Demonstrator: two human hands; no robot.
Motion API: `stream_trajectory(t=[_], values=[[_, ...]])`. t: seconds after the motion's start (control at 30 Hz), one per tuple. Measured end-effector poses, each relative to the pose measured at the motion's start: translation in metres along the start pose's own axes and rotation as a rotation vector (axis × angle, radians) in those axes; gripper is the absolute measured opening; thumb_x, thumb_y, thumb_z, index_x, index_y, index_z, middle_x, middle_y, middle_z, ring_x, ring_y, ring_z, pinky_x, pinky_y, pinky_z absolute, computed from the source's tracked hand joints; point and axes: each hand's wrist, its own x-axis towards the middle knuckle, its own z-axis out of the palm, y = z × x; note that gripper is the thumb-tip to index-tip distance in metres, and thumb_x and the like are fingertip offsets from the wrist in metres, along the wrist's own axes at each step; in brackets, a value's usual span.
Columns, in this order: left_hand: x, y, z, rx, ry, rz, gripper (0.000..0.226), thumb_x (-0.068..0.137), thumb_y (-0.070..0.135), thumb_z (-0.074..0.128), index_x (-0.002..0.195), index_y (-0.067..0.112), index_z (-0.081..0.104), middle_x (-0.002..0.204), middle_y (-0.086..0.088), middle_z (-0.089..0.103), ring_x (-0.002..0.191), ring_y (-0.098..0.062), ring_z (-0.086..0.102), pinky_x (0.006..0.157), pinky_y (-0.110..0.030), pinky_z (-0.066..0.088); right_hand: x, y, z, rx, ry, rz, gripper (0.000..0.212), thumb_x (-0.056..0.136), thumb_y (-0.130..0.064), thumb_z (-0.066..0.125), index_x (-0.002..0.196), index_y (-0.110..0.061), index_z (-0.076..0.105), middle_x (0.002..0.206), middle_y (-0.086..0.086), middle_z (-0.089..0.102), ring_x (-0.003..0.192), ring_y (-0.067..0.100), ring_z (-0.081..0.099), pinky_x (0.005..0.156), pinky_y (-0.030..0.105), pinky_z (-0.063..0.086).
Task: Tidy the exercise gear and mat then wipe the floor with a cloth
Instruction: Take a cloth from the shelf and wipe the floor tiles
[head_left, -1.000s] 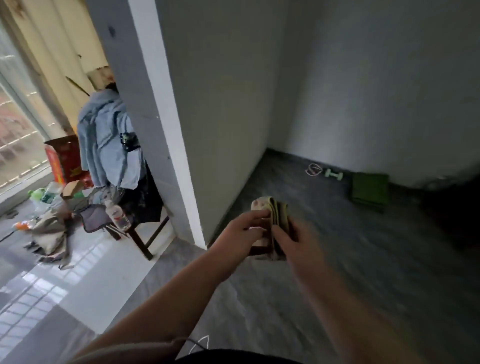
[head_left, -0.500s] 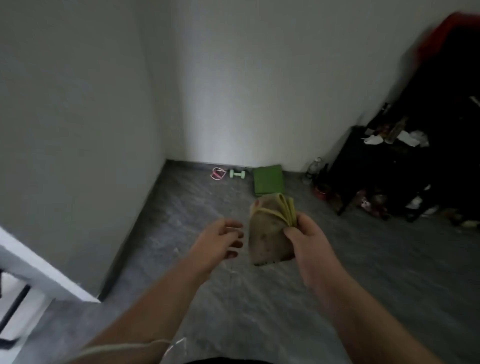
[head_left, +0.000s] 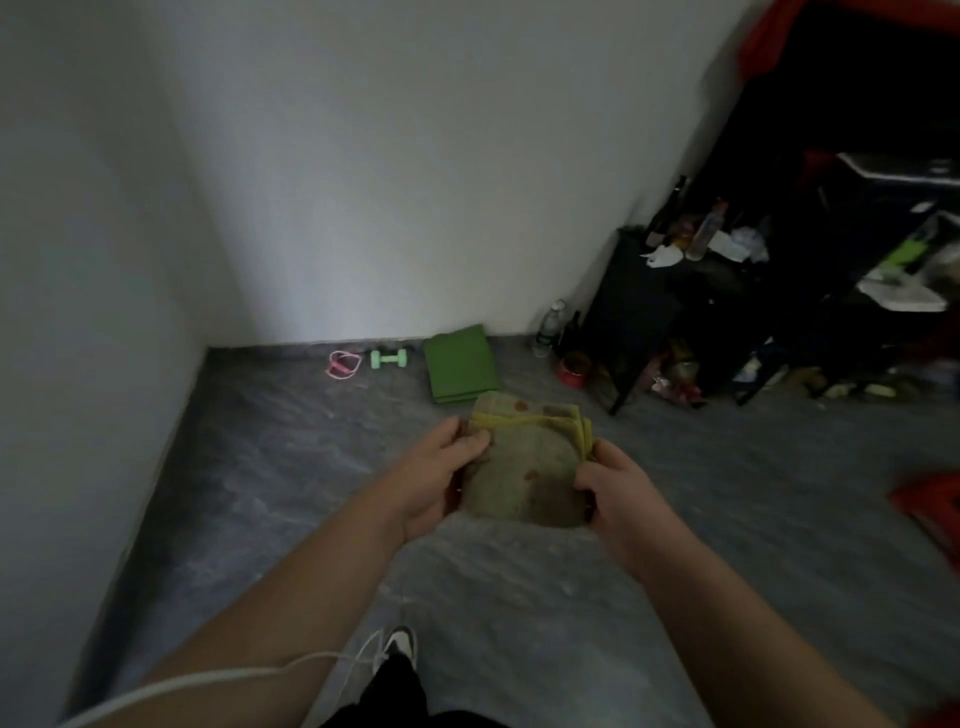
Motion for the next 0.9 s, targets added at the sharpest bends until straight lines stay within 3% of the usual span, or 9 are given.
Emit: stream_trajectory(t=[0.07,0.2,0.33,0.43,0.53,0.6,0.73,0.83,0.9], values=[[0.045,0.026,-0.002,0.082,0.001,0.026,0.034,0.094,0.012,0.061,0.127,0.014,0.058,0.122,-0.016,0.067,0.112,-0.031,0.065,0.094,-0.047,0.053,0.034,-0.016,0.006,-0.031,0.006,0.011,0.021,0.095,-0.016,0.059,0.115,-0.019,0.061,0.108,0.006,0.072,0.096,0.025,0.071,0.085,0.046,0.058],[0.120,0.070,0.001,0.251,-0.101,0.044,0.037,0.094,0.009,0.063,0.129,0.018,0.055,0.124,-0.017,0.065,0.111,-0.032,0.065,0.096,-0.051,0.052,0.104,-0.045,0.009,0.018,0.139,0.012,0.023,0.092,-0.043,0.063,0.109,-0.027,0.067,0.104,-0.001,0.074,0.095,0.021,0.072,0.080,0.041,0.060],[0.180,0.086,0.024,0.372,-0.160,0.032,0.036,0.097,0.008,0.057,0.132,0.020,0.052,0.124,-0.010,0.066,0.110,-0.026,0.066,0.094,-0.048,0.055,0.162,-0.065,-0.004,-0.038,0.383,-0.157,0.013,0.098,-0.038,0.055,0.099,-0.032,0.067,0.100,-0.003,0.070,0.096,0.016,0.066,0.091,0.048,0.055],[0.230,0.078,0.044,0.393,-0.085,-0.005,0.033,0.096,0.011,0.059,0.128,0.017,0.054,0.123,-0.014,0.066,0.109,-0.028,0.066,0.095,-0.053,0.053,0.186,-0.075,-0.020,-0.212,0.554,-0.340,0.012,0.101,-0.034,0.049,0.097,-0.036,0.060,0.093,-0.014,0.064,0.088,0.002,0.060,0.084,0.038,0.053],[0.282,0.081,0.074,0.289,-0.147,-0.268,0.035,0.094,0.029,0.062,0.125,0.013,0.061,0.122,-0.017,0.067,0.109,-0.035,0.066,0.090,-0.052,0.054,0.215,-0.083,-0.061,-0.341,0.532,-0.440,0.012,0.100,-0.026,0.049,0.095,-0.035,0.054,0.084,-0.013,0.063,0.080,0.001,0.060,0.071,0.035,0.052],[0.320,0.083,0.100,0.268,-0.207,-0.341,0.036,0.094,0.037,0.060,0.122,0.014,0.064,0.115,-0.014,0.070,0.100,-0.030,0.069,0.079,-0.045,0.057,0.237,-0.087,-0.097,-0.399,0.500,-0.476,0.013,0.100,-0.023,0.048,0.100,-0.035,0.054,0.085,-0.012,0.063,0.080,0.003,0.061,0.070,0.035,0.052],[0.403,0.073,0.174,0.497,-0.203,-0.118,0.014,0.096,0.031,0.059,0.102,0.022,0.068,0.096,-0.005,0.073,0.086,-0.021,0.070,0.071,-0.036,0.055,0.300,-0.099,-0.172,-0.203,0.617,-0.421,0.017,0.102,-0.020,0.044,0.100,-0.033,0.056,0.090,-0.017,0.063,0.085,0.000,0.060,0.073,0.025,0.049],[0.461,0.065,0.233,0.816,-0.184,0.160,0.010,0.098,0.025,0.058,0.093,0.026,0.066,0.086,0.010,0.070,0.081,-0.010,0.066,0.068,-0.014,0.048,0.360,-0.110,-0.223,-0.060,0.680,-0.238,0.016,0.103,-0.026,0.042,0.105,-0.029,0.057,0.097,-0.011,0.063,0.093,0.010,0.060,0.087,0.040,0.050],[0.493,0.060,0.268,1.016,-0.096,0.326,0.007,0.099,0.027,0.054,0.096,0.033,0.057,0.086,0.020,0.060,0.080,0.004,0.056,0.065,-0.006,0.039,0.393,-0.123,-0.253,-0.024,0.691,-0.170,0.016,0.103,-0.027,0.040,0.107,-0.025,0.055,0.095,-0.009,0.059,0.097,0.019,0.059,0.086,0.038,0.047]])
